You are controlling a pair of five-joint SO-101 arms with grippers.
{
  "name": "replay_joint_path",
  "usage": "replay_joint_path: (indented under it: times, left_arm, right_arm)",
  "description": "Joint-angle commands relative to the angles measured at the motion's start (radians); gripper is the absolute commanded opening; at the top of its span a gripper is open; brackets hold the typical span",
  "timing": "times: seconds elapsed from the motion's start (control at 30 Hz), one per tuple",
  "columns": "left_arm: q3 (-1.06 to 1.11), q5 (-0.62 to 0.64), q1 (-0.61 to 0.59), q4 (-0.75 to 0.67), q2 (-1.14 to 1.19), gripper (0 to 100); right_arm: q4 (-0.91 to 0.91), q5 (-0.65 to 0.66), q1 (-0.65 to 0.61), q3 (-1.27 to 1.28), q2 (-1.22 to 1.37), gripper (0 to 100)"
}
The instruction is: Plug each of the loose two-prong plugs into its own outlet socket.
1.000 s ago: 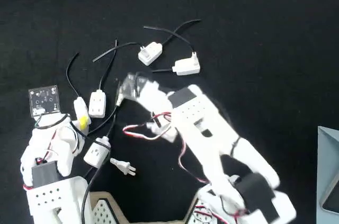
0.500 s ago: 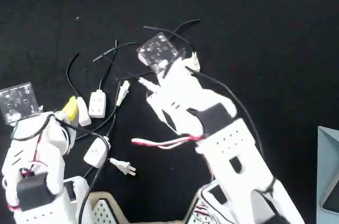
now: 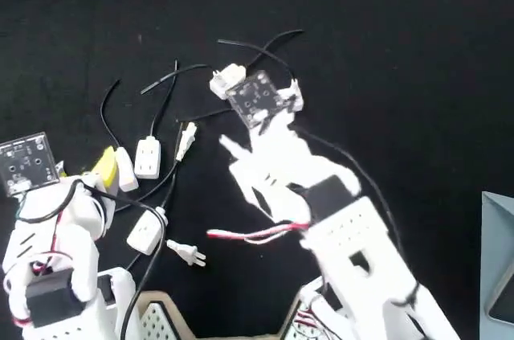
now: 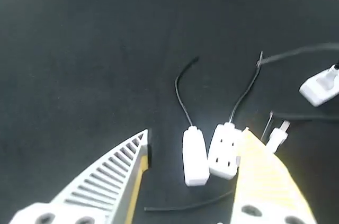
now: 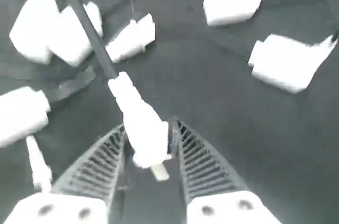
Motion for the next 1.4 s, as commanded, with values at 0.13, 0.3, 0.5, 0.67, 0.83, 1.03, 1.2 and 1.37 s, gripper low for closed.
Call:
replay_joint_path:
  times: [0.13, 0.3, 0.5, 0.67, 0.83, 1.03, 1.2, 1.37]
  left_arm:
    - [0.206, 0.009, -0.008, -0.178, 0.003, 27]
    - [0.234, 0.009, -0.01, -0.19, 0.003, 27]
    - [0.245, 0.041, -0.01, -0.192, 0.003, 27]
    - [0.245, 0.04, -0.01, -0.192, 0.003, 27]
    - [0.249, 0.038, -0.01, -0.192, 0.003, 27]
    - [0.255, 0.037, -0.01, -0.192, 0.003, 27]
    - [0.255, 0.037, -0.01, -0.192, 0.003, 27]
    - [0.255, 0.037, -0.01, -0.192, 0.003, 27]
  right_arm:
    - [-0.126, -0.009, 0.018, 0.048, 0.357, 1.2]
    - [-0.187, -0.005, 0.018, -0.03, 0.627, 1.5]
    - [-0.101, -0.005, 0.018, -0.219, 0.886, 2.5]
    - [0.083, -0.003, 0.012, -0.357, 0.958, 16.1]
    - [0.172, 0.006, 0.012, -0.449, 0.961, 16.7]
    - [0.167, 0.083, 0.012, -0.464, 0.967, 16.7]
    - [0.163, 0.123, 0.012, -0.464, 0.969, 16.7]
    - [0.123, 0.146, 0.012, -0.466, 0.969, 16.7]
